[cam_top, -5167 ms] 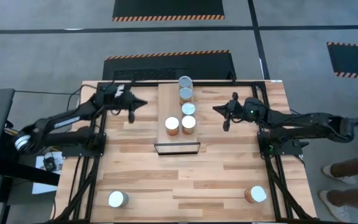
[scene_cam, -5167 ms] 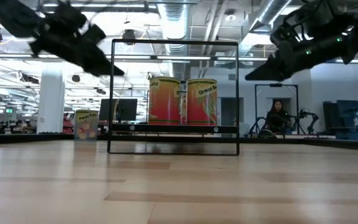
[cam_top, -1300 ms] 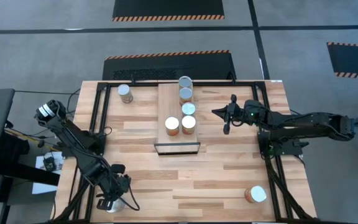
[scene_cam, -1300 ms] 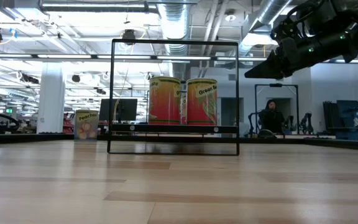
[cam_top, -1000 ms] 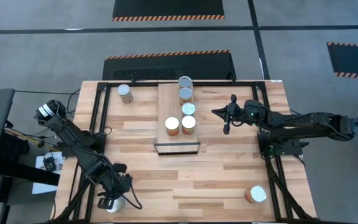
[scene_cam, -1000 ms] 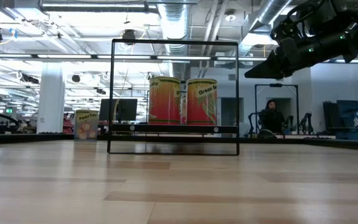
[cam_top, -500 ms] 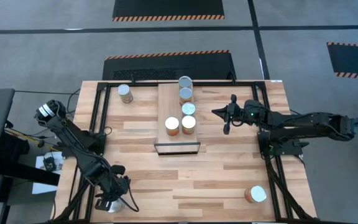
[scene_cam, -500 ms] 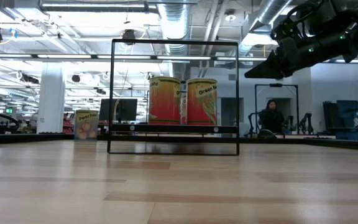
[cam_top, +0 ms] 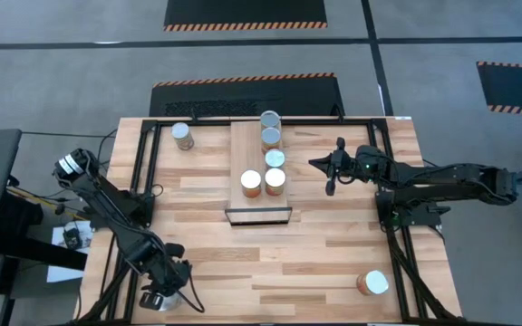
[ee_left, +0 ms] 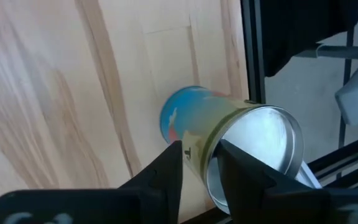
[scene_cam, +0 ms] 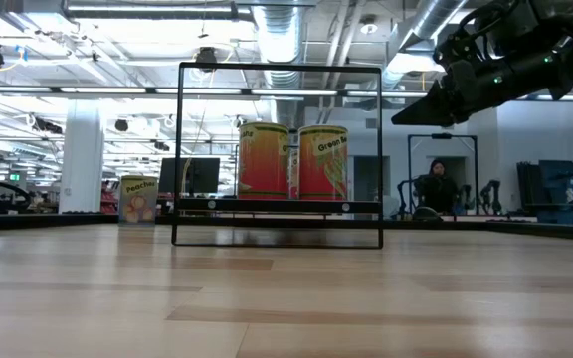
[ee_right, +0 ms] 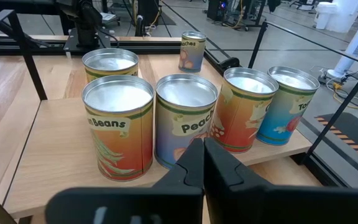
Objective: Pick and place cans onto a shelf
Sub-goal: Align the canned tomatoes with the other canned tomatoes on the shelf
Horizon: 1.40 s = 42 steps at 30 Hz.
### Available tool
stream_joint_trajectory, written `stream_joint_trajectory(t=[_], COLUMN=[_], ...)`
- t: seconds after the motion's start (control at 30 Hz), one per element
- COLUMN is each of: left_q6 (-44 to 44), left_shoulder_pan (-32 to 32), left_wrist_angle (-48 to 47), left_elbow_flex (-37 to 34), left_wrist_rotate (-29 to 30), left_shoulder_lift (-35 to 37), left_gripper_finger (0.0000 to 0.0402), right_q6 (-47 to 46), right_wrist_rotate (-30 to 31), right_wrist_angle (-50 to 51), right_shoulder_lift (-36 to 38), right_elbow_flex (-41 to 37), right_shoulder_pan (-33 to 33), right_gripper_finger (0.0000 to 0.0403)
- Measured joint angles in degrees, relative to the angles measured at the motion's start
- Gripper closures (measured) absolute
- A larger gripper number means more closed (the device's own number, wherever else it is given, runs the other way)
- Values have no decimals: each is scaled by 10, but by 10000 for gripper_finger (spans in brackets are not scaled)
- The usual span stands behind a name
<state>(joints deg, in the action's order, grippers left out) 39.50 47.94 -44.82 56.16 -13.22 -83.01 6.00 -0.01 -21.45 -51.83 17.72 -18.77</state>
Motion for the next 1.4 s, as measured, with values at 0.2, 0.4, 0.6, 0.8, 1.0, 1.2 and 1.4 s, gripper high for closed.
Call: stream_joint_trajectory(t=[0.2,0.4,0.6,0.8,1.0,1.2,1.4], left_q6=[-43,-57,-89,-151,-264,-353,-409], left_shoulder_pan=[-8,-49,-99,-159,-230,-357,-575], left_wrist_angle=[-3,-19,-39,-38,-60,-139,-158], left_elbow_flex=[2,-3,18,83,198,297,319], left_wrist_rotate=[5,44,72,108,169,245,199], left_shoulder_lift=[1,27,95,166,196,198,177], left_gripper_finger=[392,401,401,401,401,401,401], right_q6=[0,0,0,0,0,0,0], right_wrist_rotate=[0,0,0,0,0,0,0], right_wrist_angle=[0,0,0,1,5,9,9], right_shoulder_lift=[0,0,0,0,0,0,0], right_elbow_flex=[0,0,0,0,0,0,0], right_shoulder_pan=[0,0,0,0,0,0,0], right_gripper_finger=[384,388,386,385,386,385,388])
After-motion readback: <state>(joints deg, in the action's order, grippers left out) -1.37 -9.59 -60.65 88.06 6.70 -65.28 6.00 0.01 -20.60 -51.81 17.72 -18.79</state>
